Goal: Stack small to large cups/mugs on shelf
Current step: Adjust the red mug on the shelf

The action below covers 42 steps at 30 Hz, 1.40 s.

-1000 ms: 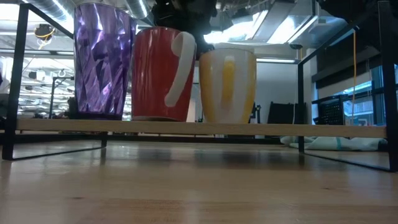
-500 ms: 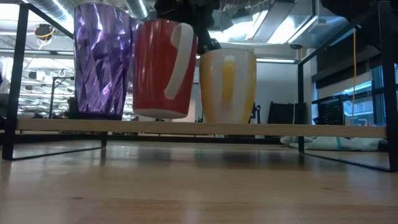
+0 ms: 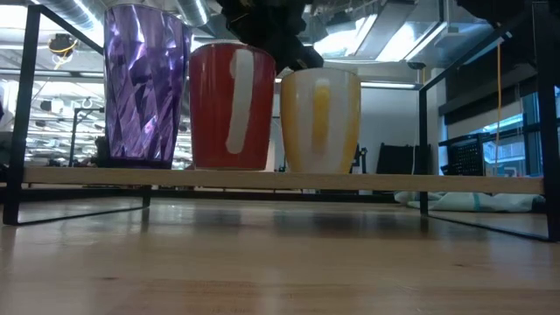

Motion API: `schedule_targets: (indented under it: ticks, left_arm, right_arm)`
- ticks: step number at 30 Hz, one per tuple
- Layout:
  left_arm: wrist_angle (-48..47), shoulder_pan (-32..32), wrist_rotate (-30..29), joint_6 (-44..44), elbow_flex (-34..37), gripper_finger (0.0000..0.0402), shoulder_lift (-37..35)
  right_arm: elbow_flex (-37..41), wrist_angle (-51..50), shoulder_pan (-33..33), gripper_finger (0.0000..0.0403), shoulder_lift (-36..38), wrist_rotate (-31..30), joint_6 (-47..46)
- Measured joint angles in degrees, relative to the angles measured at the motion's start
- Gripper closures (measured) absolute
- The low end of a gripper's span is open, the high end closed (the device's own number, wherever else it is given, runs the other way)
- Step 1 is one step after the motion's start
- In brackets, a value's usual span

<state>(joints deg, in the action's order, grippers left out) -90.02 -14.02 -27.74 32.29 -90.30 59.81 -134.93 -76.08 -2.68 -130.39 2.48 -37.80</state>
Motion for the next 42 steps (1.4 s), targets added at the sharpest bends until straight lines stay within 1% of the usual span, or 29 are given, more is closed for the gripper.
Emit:
schedule_targets:
  ticks: [7, 11, 15, 22, 26, 30, 42]
  left_arm:
    - [0.02, 0.00, -0.30, -1.14, 0.00, 0.0360, -0.31]
    - [-0.01, 0.01, -0.41, -1.44, 0.00, 0.0360, -0.79]
    - [0.00, 0.00, -0.38, -1.53, 0.00, 0.0360, -1.42]
    - [0.00, 0.00, -0.72, -2.49, 0.00, 0.0360, -2.46]
    - [-0.02, 0.00, -0.85, -2.51, 0.00, 0.0360, -3.10]
    - [0.00, 0.00, -1.13, -2.51, 0.00, 0.0360, -3.37]
    - [0.00, 0.00, -1.60, -2.47, 0.00, 0.0360, -3.32]
  right_arm:
    - [0.00, 0.16, -1.42, 0.0373, 0.02, -0.30, -6.01]
    - [-0.02, 0.22, -1.84, 0.0370, 0.11, -2.75, -9.65]
    - [-0.02, 0.20, -1.79, 0.0371, 0.11, -5.23, -11.23]
    - [-0.02, -0.08, -1.83, 0.0368, 0.11, -5.35, -11.20]
    - [-0.02, -1.94, -1.81, 0.0365, 0.11, -4.86, -10.19]
    - [-0.04, -3.53, -1.79, 0.0369, 0.11, -4.87, -9.88]
    - [-0.11, -2.93, -1.79, 0.0359, 0.20, -3.86, -9.52]
